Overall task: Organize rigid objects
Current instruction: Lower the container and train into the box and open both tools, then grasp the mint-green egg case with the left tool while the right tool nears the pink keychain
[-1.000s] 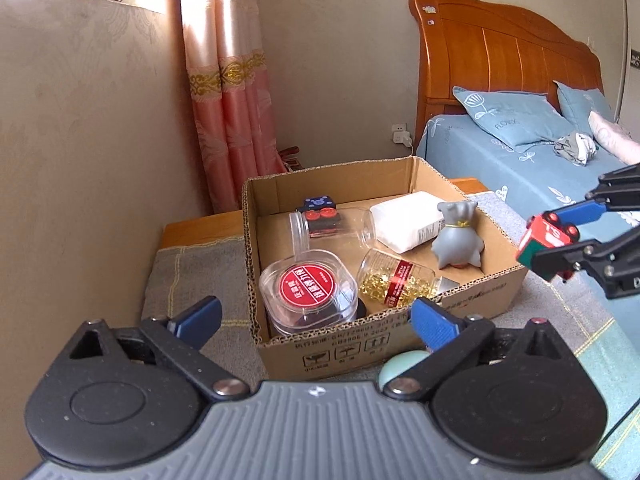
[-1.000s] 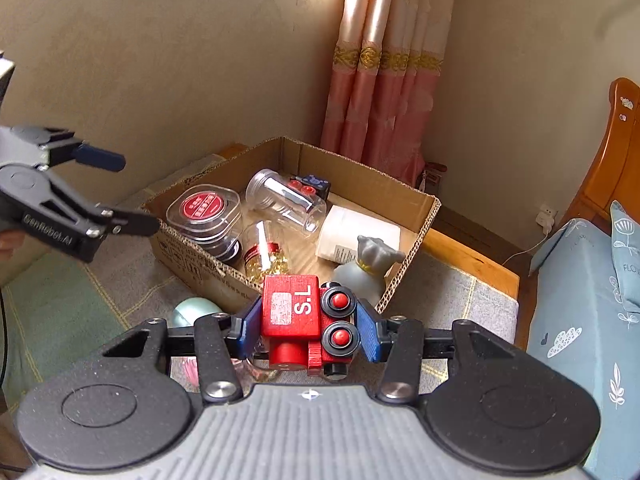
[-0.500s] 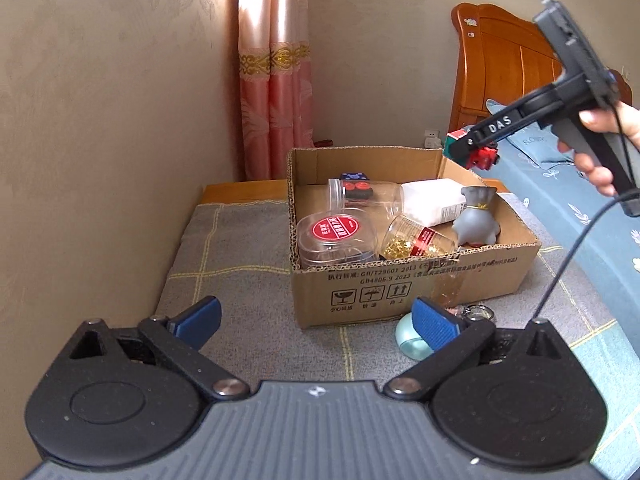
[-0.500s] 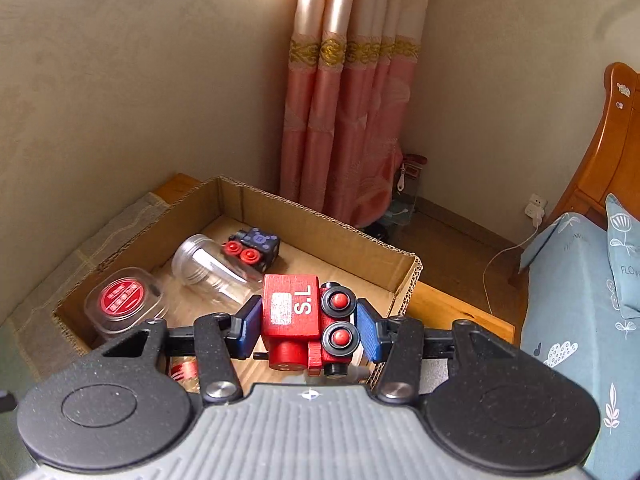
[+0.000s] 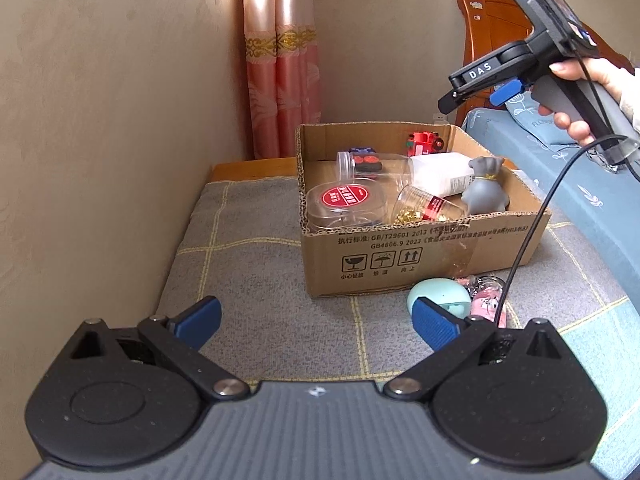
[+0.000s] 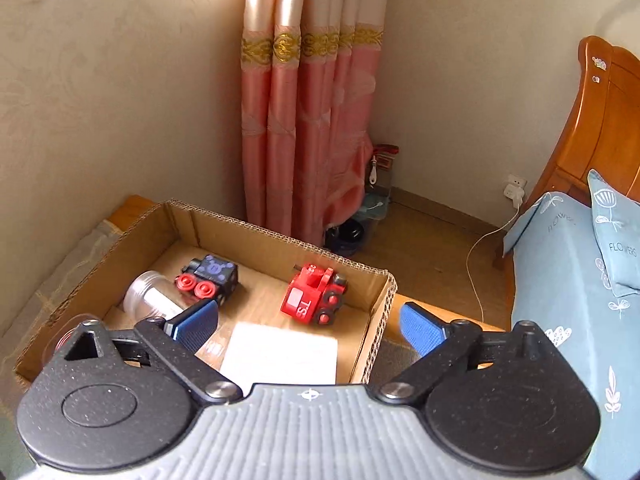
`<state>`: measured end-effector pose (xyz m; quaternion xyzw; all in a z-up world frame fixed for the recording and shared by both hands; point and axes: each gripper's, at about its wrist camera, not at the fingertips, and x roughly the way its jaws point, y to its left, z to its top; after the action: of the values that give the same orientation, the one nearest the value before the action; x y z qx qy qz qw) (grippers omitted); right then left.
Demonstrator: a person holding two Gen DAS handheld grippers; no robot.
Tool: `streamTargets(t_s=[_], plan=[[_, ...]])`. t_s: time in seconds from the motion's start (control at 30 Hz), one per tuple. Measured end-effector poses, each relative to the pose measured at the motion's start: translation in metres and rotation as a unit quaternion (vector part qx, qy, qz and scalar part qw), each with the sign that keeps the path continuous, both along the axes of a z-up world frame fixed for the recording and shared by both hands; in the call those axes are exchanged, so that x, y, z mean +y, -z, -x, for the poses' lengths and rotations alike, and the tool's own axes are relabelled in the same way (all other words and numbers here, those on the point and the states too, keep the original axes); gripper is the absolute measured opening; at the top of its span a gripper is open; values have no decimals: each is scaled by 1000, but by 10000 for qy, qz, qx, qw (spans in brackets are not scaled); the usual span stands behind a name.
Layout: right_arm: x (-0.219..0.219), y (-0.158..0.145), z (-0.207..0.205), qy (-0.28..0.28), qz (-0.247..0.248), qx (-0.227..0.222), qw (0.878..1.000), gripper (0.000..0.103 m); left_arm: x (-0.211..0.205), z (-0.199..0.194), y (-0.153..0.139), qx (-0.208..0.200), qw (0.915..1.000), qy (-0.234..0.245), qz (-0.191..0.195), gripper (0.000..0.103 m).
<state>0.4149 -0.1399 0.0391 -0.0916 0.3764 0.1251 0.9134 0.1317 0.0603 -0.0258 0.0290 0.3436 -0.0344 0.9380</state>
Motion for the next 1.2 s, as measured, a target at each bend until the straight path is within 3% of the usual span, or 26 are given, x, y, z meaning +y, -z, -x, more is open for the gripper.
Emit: streamTargets(t_s=[0.37,0.67,0.93,1.2], plan=[[-5,-2,86,-199,-204,-195,9994,103,-6,8,-3,-47,9999,70,-78,101],[7,31,160,-418,-41,-420,9982,103,-8,14,0,18,9999,128,-88,101],[37,87,174,-702,101,-10,9975,103,-7,16,3,78,9998,121,-134,101],[57,115,178,-1130,646,-173,9913,103,-3,17,5,153,9997,106,-131,101]])
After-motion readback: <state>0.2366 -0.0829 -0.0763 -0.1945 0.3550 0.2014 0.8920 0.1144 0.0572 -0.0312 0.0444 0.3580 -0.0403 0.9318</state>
